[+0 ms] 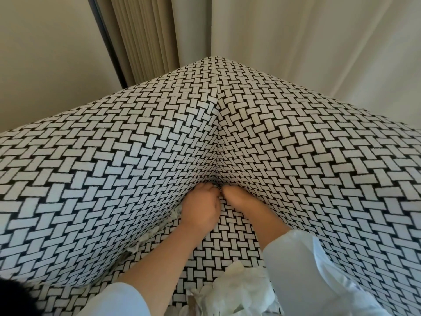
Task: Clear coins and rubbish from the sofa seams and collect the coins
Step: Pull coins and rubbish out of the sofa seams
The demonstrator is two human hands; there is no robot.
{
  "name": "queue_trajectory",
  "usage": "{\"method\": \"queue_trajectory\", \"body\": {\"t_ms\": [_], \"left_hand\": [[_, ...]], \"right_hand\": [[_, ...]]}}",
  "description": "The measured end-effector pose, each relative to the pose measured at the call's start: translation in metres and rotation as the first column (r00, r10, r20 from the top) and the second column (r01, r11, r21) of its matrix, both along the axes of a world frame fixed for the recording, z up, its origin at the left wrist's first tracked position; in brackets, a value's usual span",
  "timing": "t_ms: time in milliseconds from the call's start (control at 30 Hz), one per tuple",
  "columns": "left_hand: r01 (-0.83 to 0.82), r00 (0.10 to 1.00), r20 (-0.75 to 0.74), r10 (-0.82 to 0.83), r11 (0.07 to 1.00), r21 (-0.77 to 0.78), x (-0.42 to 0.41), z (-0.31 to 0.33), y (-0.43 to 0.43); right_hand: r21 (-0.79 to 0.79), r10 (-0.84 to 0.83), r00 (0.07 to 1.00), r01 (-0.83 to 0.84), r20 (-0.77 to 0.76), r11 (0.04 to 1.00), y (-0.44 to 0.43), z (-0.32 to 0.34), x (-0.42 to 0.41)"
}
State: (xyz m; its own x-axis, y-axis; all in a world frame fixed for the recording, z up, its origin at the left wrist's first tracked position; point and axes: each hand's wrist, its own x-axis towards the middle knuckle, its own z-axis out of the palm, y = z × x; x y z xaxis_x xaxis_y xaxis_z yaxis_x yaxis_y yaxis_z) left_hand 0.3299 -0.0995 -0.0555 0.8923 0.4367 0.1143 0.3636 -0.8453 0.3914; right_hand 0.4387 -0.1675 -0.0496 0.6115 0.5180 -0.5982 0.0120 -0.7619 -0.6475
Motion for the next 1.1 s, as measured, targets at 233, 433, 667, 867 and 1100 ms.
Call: {"method": "queue_trajectory", "body": {"t_ms": [233,433,667,867,1100], "left_hand": [[-0.019,0.997,0.070,0.023,0.998,-0.054,-0.001,-0.002,0.000],[-0.096,0.990,0.089,0.107,0.988,-0.124,-0.002,-0.003,-0.002],[-0.134,0.984,0.098,0.149,0.980,-0.146,-0.003,-0.004,-0.003],[-0.141,0.980,0.122,0.159,0.979,-0.144,-0.003,-0.005,-0.003],[-0.124,0.980,0.130,0.149,0.976,-0.180,-0.006,-0.004,-0.003]], "right_hand": [[0.012,0.032,0.999,-0.032,0.001,0.999,-0.003,-0.006,0.001],[0.110,-0.076,0.985,0.059,0.155,0.992,-0.011,-0.018,-0.014],[0.229,-0.239,0.907,0.165,0.347,0.959,-0.015,-0.022,-0.028],[0.387,-0.365,0.827,0.197,0.429,0.901,-0.023,-0.013,-0.043],[0.467,-0.200,0.918,0.018,0.344,0.884,-0.066,0.012,-0.059]]}}
